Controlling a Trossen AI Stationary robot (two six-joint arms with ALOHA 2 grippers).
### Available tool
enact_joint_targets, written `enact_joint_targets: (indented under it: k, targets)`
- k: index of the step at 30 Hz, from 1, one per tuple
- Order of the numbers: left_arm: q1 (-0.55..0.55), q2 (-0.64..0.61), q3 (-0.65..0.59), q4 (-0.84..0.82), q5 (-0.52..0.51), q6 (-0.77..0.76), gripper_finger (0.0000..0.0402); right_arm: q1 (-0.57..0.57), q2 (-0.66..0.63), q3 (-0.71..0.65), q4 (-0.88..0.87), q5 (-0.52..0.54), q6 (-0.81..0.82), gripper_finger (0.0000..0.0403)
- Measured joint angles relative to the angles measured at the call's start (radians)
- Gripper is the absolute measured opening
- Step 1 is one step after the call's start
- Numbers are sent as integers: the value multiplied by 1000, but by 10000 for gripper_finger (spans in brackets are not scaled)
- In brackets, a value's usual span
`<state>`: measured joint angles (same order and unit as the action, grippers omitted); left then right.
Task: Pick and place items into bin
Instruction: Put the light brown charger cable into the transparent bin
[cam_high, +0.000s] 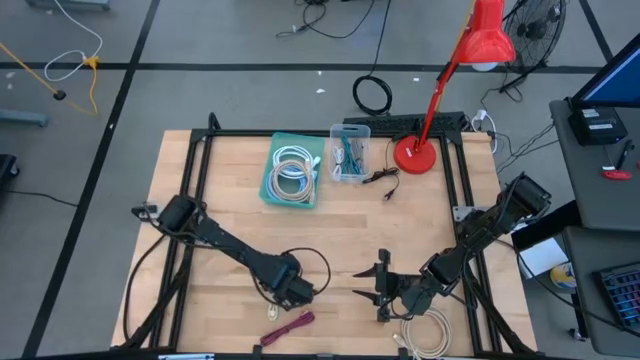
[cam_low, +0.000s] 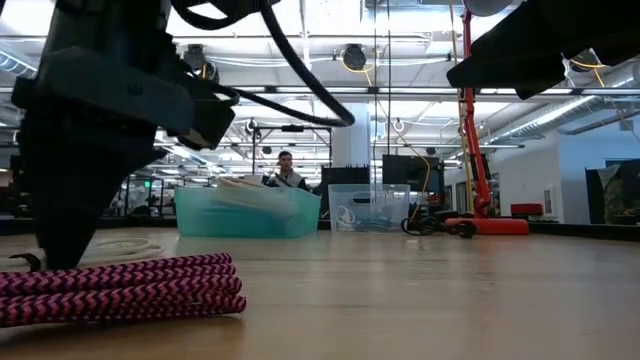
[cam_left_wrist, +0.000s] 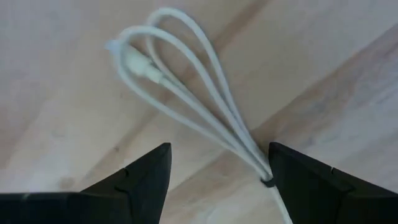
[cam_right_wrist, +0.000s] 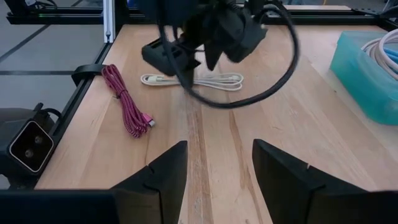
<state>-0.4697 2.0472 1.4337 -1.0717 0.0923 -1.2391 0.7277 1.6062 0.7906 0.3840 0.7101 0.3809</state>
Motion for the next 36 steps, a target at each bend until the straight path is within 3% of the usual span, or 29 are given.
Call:
enact_joint_targets:
  k: [7, 10, 20, 25, 32, 36]
  targets:
    - [-9, 13, 4, 22, 6, -12, 271, 0, 0, 0, 0, 0, 0, 171]
    - [-8, 13, 4, 25, 2, -12, 246, 0, 0, 0, 0, 0, 0, 171]
    - [-2, 14, 10, 22, 8, 29, 17, 0, 0, 0, 0, 0, 0, 171]
    - [23, -21, 106, -87, -71, 74, 8, 0, 0, 0, 0, 0, 0, 171]
    - [150, -197, 240, -122, -377, 162, 5, 0, 0, 0, 1, 0, 0, 171]
    - [307, -288, 251, 40, -358, 357, 3, 1, 0, 0, 0, -3, 3, 171]
